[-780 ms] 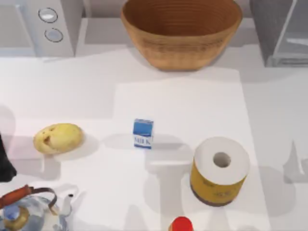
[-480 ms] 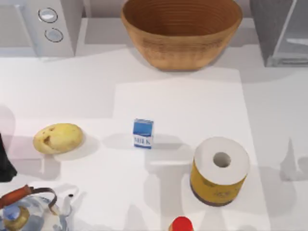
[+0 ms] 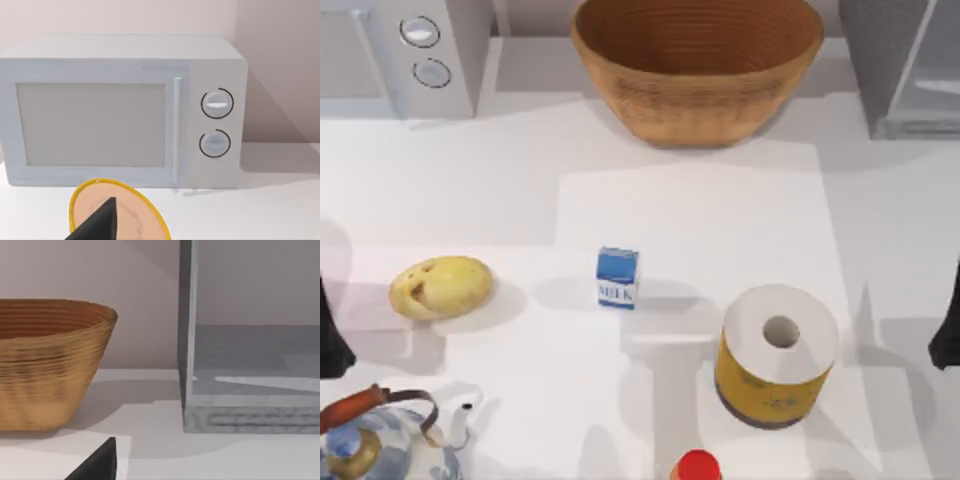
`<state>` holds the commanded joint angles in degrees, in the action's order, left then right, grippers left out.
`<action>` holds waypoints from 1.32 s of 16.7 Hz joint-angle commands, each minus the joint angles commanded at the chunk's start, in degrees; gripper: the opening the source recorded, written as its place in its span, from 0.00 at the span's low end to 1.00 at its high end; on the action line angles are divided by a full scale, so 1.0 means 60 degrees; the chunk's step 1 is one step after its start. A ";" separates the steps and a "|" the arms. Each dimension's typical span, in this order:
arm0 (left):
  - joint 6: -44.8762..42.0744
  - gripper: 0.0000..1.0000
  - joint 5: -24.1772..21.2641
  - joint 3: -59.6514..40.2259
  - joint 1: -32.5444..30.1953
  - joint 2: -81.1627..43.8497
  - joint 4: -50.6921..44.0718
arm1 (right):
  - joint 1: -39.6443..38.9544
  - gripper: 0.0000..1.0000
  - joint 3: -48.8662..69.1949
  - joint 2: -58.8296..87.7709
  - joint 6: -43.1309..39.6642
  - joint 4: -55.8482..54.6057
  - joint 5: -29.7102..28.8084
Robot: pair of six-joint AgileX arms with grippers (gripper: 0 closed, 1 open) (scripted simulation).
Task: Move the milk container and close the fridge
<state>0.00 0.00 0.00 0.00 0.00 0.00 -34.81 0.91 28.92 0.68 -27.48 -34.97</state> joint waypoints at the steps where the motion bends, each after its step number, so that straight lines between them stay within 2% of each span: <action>1: 0.0000 1.00 0.0000 0.0000 0.0000 0.0000 0.0000 | -0.0652 1.00 0.0016 0.0507 0.0012 -0.0478 -0.0658; 4: 0.0000 1.00 0.0000 0.0000 0.0000 0.0000 0.0000 | -0.2181 1.00 0.0055 0.1752 0.0041 -0.1662 -0.2199; 7: 0.0000 1.00 0.0000 0.0000 0.0000 0.0000 0.0000 | -0.2950 1.00 0.0077 0.2444 0.0058 -0.2323 -0.2965; 15: 0.0000 1.00 0.0000 0.0000 0.0000 0.0000 0.0000 | -0.3075 1.00 0.0365 0.2807 0.0239 -0.2408 -0.3045; 18: 0.0000 1.00 0.0000 0.0000 0.0000 0.0000 0.0000 | -0.3367 1.00 0.1588 0.4021 0.0881 -0.2485 -0.3201; 22: 0.0000 1.00 0.0000 0.0000 0.0000 0.0000 0.0000 | -0.3933 1.00 0.4364 0.6936 0.2288 -0.2207 -0.3673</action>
<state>0.00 0.00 0.00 0.00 0.00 0.00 -58.40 27.09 70.54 14.41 -40.72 -57.00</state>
